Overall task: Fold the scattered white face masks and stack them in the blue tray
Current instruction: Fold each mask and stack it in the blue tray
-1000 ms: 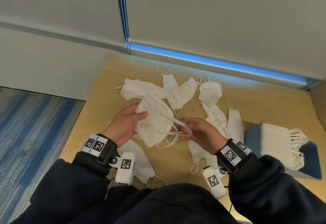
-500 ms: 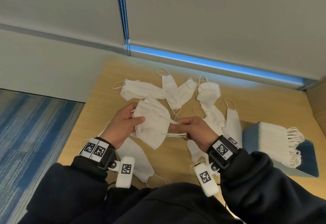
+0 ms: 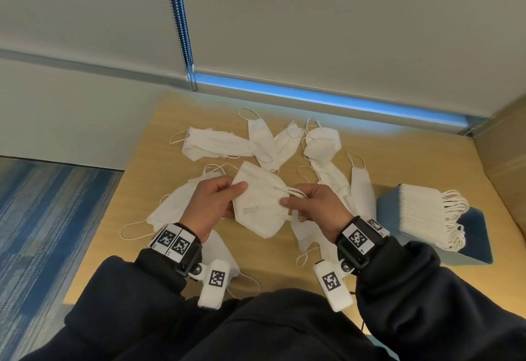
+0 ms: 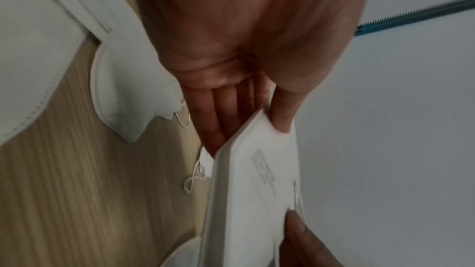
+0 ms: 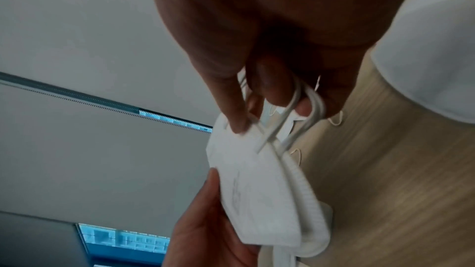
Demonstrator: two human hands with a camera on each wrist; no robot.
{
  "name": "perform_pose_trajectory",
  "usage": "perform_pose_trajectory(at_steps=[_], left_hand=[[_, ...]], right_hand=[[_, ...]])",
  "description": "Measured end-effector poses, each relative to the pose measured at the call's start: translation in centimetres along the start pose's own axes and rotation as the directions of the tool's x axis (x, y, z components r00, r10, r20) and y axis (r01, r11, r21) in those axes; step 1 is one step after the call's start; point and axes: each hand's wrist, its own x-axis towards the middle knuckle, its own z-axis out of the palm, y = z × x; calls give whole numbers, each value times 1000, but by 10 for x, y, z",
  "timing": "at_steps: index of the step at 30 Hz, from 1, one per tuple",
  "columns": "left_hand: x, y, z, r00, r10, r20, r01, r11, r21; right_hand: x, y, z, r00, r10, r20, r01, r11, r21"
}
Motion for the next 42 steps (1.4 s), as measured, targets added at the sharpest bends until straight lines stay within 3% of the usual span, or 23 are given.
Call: perform_pose_trajectory(at_steps=[8, 11, 14, 17, 22, 24, 27, 30, 34, 37, 40, 42], left_hand=[[-8, 9, 35, 973, 142, 180, -180, 958, 221], [-9, 20, 49, 911, 238, 338, -375, 819, 435], [-8, 33, 69, 840, 265, 473, -531, 575, 623], [-4, 42, 91, 806, 244, 540, -583, 485, 652], [1, 40, 131, 764, 70, 641, -593, 467, 656], [3, 30, 143, 769, -2, 639, -544, 522, 657], [4, 10, 154, 818, -170, 550, -285, 710, 644], [4, 1, 166, 860, -225, 459, -63, 845, 532], [1, -10, 194, 861, -253, 441, 46, 902, 429], [-3, -26, 216, 882, -340, 327, 291, 938, 191], [-4, -39, 224, 858, -484, 174, 512, 834, -206], [-7, -45, 227, 833, -543, 108, 544, 768, -337]], right_hand=[[-31, 16, -39, 999, -41, -29, 41, 999, -8], [-43, 20, -56, 996, -75, -46, 73, 996, -42], [-55, 24, -74, 996, -83, -41, 80, 995, -66], [-69, 26, -95, 996, -78, -40, 75, 995, -68], [-94, 34, -136, 997, -40, -62, 38, 999, -26], [-101, 37, -155, 994, -34, -100, 37, 999, 35], [-105, 39, -190, 974, 19, -225, 20, 986, 168], [-108, 38, -216, 957, 66, -282, 23, 953, 304], [-108, 45, -230, 941, -42, -336, 116, 972, 204], [-109, 50, -236, 920, -100, -378, 175, 970, 170], [-116, 55, -253, 868, -287, -406, 233, 956, -178], [-121, 63, -267, 872, -406, -274, 208, 813, -543]])
